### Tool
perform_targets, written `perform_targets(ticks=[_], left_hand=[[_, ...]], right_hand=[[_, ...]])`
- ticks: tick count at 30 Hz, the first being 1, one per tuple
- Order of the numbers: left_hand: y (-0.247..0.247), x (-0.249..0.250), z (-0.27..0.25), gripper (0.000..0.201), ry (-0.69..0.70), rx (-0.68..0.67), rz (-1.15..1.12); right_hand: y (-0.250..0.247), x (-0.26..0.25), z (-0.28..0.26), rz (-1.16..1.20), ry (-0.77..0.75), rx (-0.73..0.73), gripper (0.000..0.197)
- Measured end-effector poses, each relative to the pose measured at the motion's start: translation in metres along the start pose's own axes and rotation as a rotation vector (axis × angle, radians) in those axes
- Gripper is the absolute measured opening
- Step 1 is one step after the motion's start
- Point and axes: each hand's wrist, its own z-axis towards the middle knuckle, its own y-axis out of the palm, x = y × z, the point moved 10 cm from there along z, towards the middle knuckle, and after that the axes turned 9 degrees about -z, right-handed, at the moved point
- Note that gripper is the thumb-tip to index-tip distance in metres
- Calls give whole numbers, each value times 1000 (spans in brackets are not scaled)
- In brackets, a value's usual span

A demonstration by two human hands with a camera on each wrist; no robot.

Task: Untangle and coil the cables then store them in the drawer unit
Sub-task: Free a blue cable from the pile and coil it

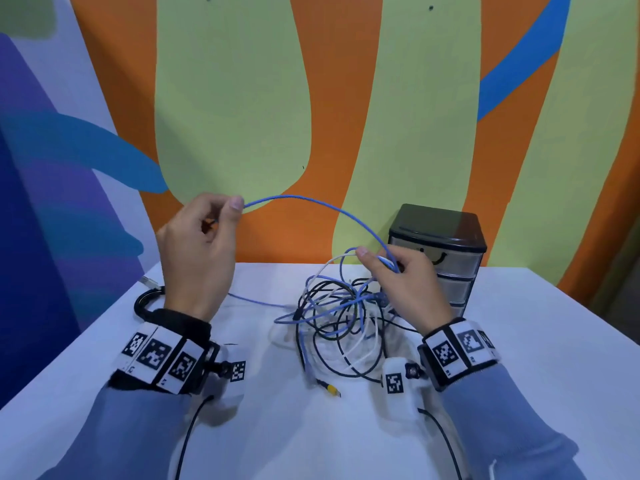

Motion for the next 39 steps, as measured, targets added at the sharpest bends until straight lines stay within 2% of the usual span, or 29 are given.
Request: perform_targets(ticks=[1,4,5,7,8,10,12,15,17,20,22,24,29,31,35,37,39], left_hand=[[4,-2,-1,37,-19,-41,-11],[15,1,-5,54,-53,-160,-11],[18,4,-7,51,-21,-188,46],[23,13,-8,22,89,-187,183],[27,16,-9,22,111,-205,220],[44,23,-17,53,143,-326,167],[66,37,-32,63,164,-503,92],[93,43,-58,46,147,-732,-5],[98,43,-64,31,194,-754,19],[98,42,-65,21,203,-742,-34],[93,50,-59,16,217,-683,-94],[77,60,-46,12,221,-532,-173],[1,52,-12,15,116,49,-381],[-24,42,-4,18,105,228,-431],[-55,10,5,23,4,440,-551],[-64,-8,6,27,-63,514,-600],[-63,-24,6,27,-193,533,-600]], right_hand=[[-5,1,1,2,-3,40,67],[-16,0,1,7,-23,142,43],[-18,-2,1,2,-27,153,38],[-19,-9,1,-35,-61,138,37],[-16,-14,-1,-69,-90,118,39],[-7,-29,-6,-157,-163,75,42],[6,-45,-12,-206,-253,13,43],[18,-55,-18,-198,-348,-75,38],[15,-56,-18,-136,-348,-85,30],[14,-56,-19,-71,-330,-97,22],[15,-58,-20,-22,-318,-123,22],[13,-58,-19,3,-320,-131,20],[5,-35,-9,-142,-255,-13,13],[-2,-23,-5,-194,-198,69,13],[-22,-11,1,-199,-114,194,11],[-26,-10,2,-198,-101,206,7],[-22,-7,3,-178,-84,175,12]])
